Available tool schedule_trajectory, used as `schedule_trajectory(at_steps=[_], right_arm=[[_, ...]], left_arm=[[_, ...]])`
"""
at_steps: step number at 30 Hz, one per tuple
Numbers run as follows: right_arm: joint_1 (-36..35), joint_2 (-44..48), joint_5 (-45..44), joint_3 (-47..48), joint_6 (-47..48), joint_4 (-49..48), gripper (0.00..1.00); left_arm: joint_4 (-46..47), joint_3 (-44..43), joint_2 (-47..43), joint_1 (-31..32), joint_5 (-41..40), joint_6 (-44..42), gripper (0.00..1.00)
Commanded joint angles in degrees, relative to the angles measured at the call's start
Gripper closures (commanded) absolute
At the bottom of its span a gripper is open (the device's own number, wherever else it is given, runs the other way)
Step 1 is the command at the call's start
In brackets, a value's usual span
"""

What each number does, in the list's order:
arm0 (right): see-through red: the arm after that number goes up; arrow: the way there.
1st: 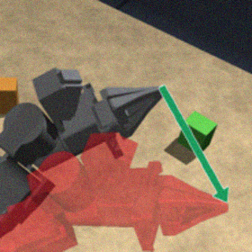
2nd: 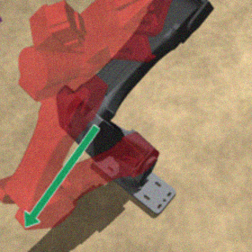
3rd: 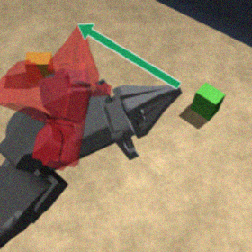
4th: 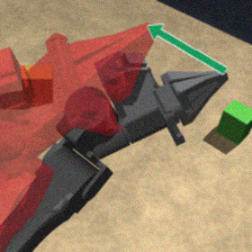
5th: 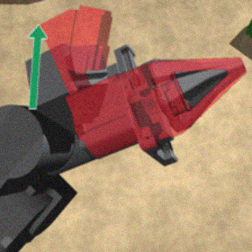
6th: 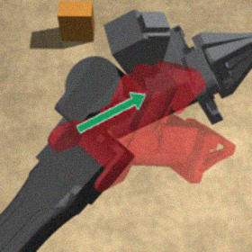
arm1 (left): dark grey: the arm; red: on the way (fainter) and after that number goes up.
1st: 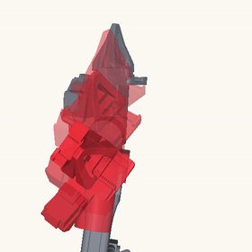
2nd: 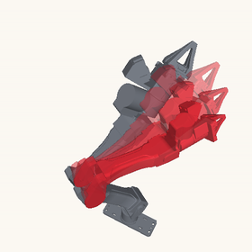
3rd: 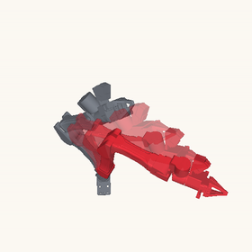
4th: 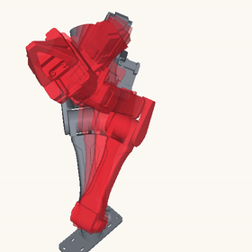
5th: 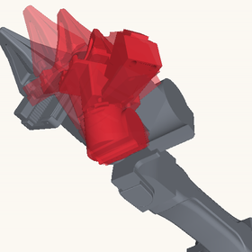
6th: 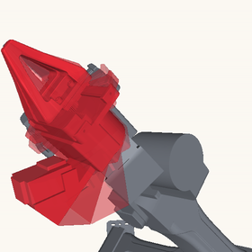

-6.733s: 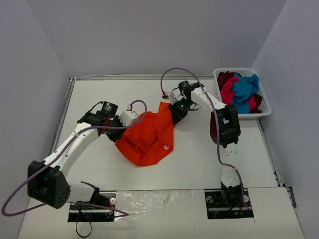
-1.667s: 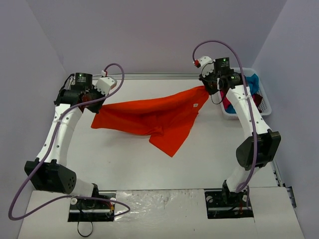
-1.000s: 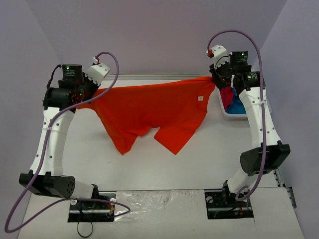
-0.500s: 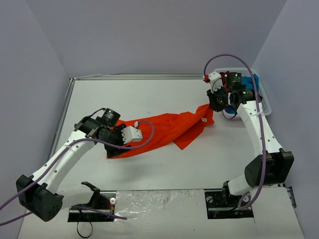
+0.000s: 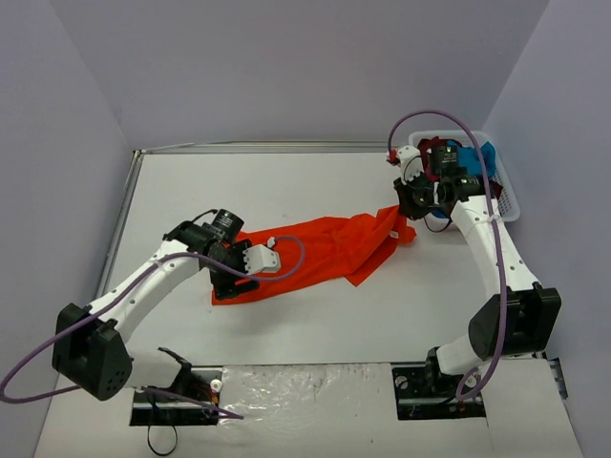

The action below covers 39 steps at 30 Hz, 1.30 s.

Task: Fold and stack the t-shirts
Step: Flatten out the tshirt

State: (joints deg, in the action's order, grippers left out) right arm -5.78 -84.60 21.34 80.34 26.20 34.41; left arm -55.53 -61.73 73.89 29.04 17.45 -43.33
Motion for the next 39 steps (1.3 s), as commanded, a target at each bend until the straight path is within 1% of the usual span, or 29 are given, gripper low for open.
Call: schedule_trajectory(at_steps=[1, 3, 5, 6, 8, 10, 13, 15, 16, 19, 20, 23, 28, 39], right_arm=[[-0.63, -0.39, 1.33, -1.41, 0.08, -0.66, 1.0], [-0.72, -0.48, 1.33, -2.2, -0.09, -0.84, 1.0], [-0.9, -0.83, 1.25, -2.9, -0.09, -1.28, 1.0], [-0.9, -0.92, 1.24, -3.16, -0.18, -1.45, 1.0], [-0.99, -1.44, 1.33, -3.34, -0.18, -1.63, 1.0], [-1.16, -1.71, 1.33, -3.52, -0.35, -1.89, 1.0], [-1.51, -2.59, 0.81, -3.52, -0.53, -2.07, 1.0], [-1.51, -3.03, 0.37, -3.52, -0.53, -2.16, 1.0], [-1.6, -3.12, 0.19, -3.61, -0.53, -2.33, 1.0], [-1.69, -3.64, -0.25, -3.69, -0.62, -2.6, 1.0], [-1.69, -3.82, -0.34, -3.78, -0.71, -2.6, 1.0], [-1.69, -4.17, -0.43, -4.05, -0.71, -2.86, 1.0], [-1.78, -4.26, -0.69, -4.48, -0.71, -3.21, 1.0], [-2.13, -3.91, -1.21, -5.28, -0.71, -3.48, 1.0]], left_arm=[[4.63, 0.91, 3.36, -1.43, -0.06, -1.76, 0.33], [5.08, 0.39, 7.21, -3.1, 1.44, -2.8, 0.32], [3.77, -1.45, 10.12, -6.7, 4.6, -3.95, 0.32], [3.06, -2.15, 13.09, -9.5, 5.83, -5.35, 0.32], [0.87, -4.7, 16.01, -11.8, 8.55, -6.85, 0.32], [0.33, -5.85, 19.53, -14.26, 8.91, -8.26, 0.32], [-1.68, -7.26, 22.96, -16.37, 9.97, -10.1, 0.36], [-3.09, -8.14, 24.89, -16.91, 11.19, -11.42, 0.4], [-4.49, -8.4, 25.34, -17.17, 11.63, -11.86, 0.44], [-6.95, -9.1, 26.92, -17.7, 12.87, -13.44, 0.53], [-7.48, -9.19, 27.18, -17.7, 13.04, -13.71, 0.58], [-8.98, -9.02, 27.98, -17.79, 13.57, -14.76, 0.63], [-10.21, -8.31, 29.21, -17.79, 13.22, -15.38, 0.64], [-8.63, -7.17, 31.58, -18.67, 10.24, -14.68, 0.66]])
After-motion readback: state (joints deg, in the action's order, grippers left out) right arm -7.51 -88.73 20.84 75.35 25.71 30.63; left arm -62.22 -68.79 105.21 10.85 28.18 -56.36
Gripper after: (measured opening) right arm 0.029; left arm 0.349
